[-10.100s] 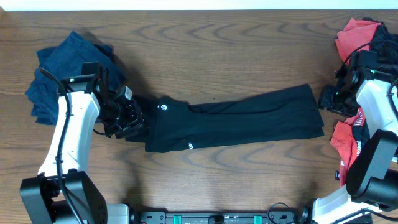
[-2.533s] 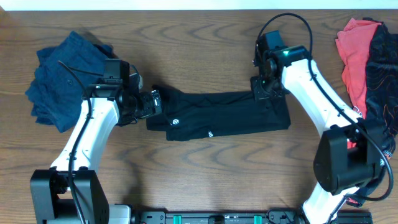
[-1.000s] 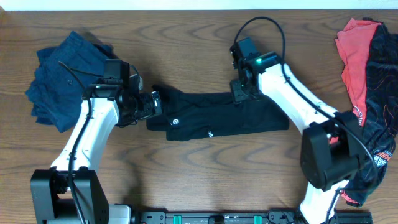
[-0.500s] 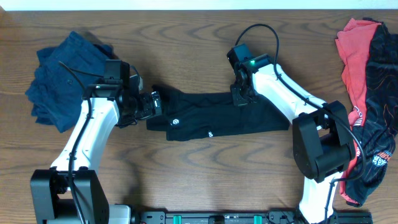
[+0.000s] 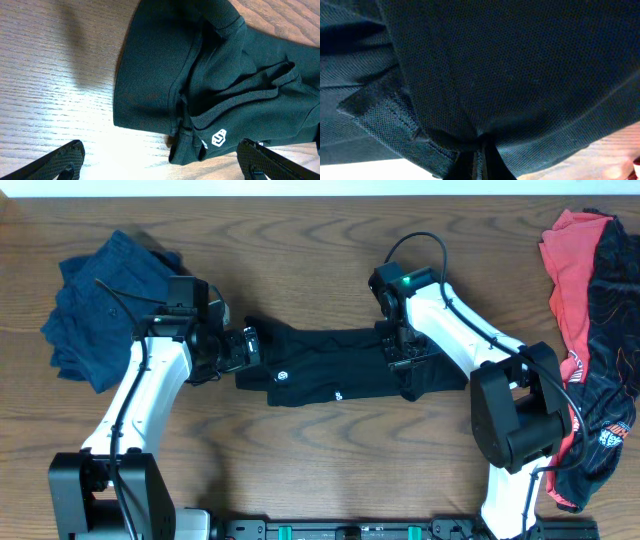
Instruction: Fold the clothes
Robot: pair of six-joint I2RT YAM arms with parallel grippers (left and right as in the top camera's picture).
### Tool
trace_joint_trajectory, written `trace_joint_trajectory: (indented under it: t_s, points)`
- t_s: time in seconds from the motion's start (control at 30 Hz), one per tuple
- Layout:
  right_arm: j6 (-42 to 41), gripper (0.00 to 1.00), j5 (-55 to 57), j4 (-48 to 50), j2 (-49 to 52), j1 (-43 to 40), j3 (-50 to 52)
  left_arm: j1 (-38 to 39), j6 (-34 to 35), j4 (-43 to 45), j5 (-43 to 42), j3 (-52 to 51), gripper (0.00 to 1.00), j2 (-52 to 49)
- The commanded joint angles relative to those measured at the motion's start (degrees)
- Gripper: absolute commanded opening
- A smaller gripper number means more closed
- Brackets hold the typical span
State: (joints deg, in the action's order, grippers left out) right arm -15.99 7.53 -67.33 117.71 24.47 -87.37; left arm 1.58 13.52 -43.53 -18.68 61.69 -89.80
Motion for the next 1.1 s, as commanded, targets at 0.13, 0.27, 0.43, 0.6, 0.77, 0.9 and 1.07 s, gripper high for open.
trace_joint_trajectory:
  t_s: [0.13,0.27,0.43,0.6,0.77,0.9,1.07]
  points:
    - [3.8,0.02,-8.3,5.1,0.2,1.8,-0.2,-0.2,0.3,-0.3,0.7,0.4,0.98,0.0]
    - [6.9,0.03,-11.9,7.0,0.2,3.0,-0.2,-0.2,0.3,-0.3,0.7,0.4,0.98,0.0]
    - [8.6,0.04,-11.8,6.3,0.2,4.2,-0.2,-0.2,0.3,-0.3,0.7,0.4,0.98,0.0]
    - [8.6,0.26,-11.8,6.9,0.2,4.2,-0.2,-0.2,0.3,-0.4,0.7,0.4,0.98,0.0]
    - [6.1,0.28,-9.3,5.1,0.0,3.3,-0.6,-0.2,0.3,-0.6,0.7,0.4,0.98,0.0]
    - [3.8,0.28,-5.4,3.7,-2.1,2.4,-1.9,-0.2,0.3,-0.6,0.7,0.4,0.98,0.0]
    - [0.9,0.29,0.3,5.4,-8.3,1.1,-2.5,-0.2,0.3,-0.5,0.7,0.4,0.98,0.0]
